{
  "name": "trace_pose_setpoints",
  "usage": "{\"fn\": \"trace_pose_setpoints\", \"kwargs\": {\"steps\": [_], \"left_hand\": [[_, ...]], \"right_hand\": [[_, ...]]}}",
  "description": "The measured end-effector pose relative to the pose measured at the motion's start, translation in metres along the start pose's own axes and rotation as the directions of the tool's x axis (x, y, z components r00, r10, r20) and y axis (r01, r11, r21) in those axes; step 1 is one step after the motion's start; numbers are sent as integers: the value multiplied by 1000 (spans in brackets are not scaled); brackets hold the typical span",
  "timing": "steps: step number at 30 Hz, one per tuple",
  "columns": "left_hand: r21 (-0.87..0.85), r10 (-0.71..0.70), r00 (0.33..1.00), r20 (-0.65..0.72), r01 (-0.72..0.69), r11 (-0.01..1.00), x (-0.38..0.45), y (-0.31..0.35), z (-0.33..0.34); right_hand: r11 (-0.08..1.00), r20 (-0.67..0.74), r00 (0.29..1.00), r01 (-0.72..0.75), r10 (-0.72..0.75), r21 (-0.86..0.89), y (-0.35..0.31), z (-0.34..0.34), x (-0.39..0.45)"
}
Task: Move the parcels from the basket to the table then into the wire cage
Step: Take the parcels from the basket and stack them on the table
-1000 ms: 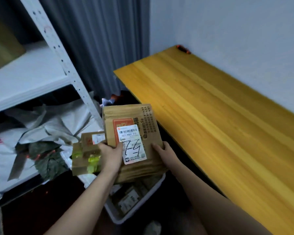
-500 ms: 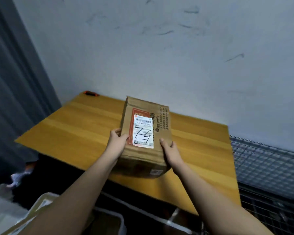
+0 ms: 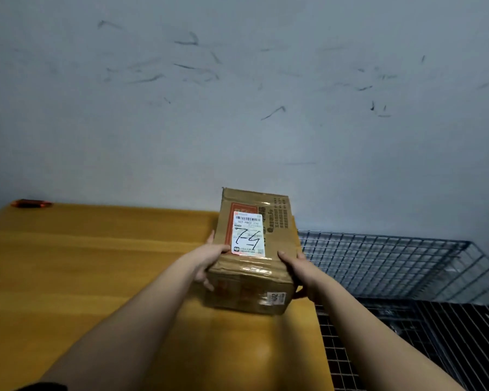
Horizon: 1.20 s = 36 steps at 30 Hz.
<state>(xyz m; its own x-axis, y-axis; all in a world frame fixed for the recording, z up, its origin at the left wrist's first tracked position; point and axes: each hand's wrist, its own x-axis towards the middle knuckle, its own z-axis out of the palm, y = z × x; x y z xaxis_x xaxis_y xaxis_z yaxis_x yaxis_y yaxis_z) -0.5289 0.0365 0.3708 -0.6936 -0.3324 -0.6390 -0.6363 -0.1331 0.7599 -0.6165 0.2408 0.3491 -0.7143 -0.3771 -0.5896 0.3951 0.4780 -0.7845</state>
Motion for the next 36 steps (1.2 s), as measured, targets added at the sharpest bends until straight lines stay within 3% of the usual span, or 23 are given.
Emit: {"fn": "trace_pose_setpoints", "kwargs": {"steps": [8, 21, 31, 36], "left_hand": [[-76, -33, 994, -102, 25, 997, 76, 22, 61], [-96, 1, 991, -134, -14, 995, 124, 31, 79], [-173, 64, 994, -86, -78, 982, 130, 26, 89], [-93, 75, 992, -102, -84, 992, 133, 24, 89]], "right_hand": [[1000, -31, 1000, 5, -5, 20, -14, -62, 70], [986, -67, 991, 126, -119, 105, -10, -73, 130], [987, -135, 978, 162, -158, 19, -10, -76, 147], [987, -193, 969, 151, -157, -47, -11, -74, 152]]}}
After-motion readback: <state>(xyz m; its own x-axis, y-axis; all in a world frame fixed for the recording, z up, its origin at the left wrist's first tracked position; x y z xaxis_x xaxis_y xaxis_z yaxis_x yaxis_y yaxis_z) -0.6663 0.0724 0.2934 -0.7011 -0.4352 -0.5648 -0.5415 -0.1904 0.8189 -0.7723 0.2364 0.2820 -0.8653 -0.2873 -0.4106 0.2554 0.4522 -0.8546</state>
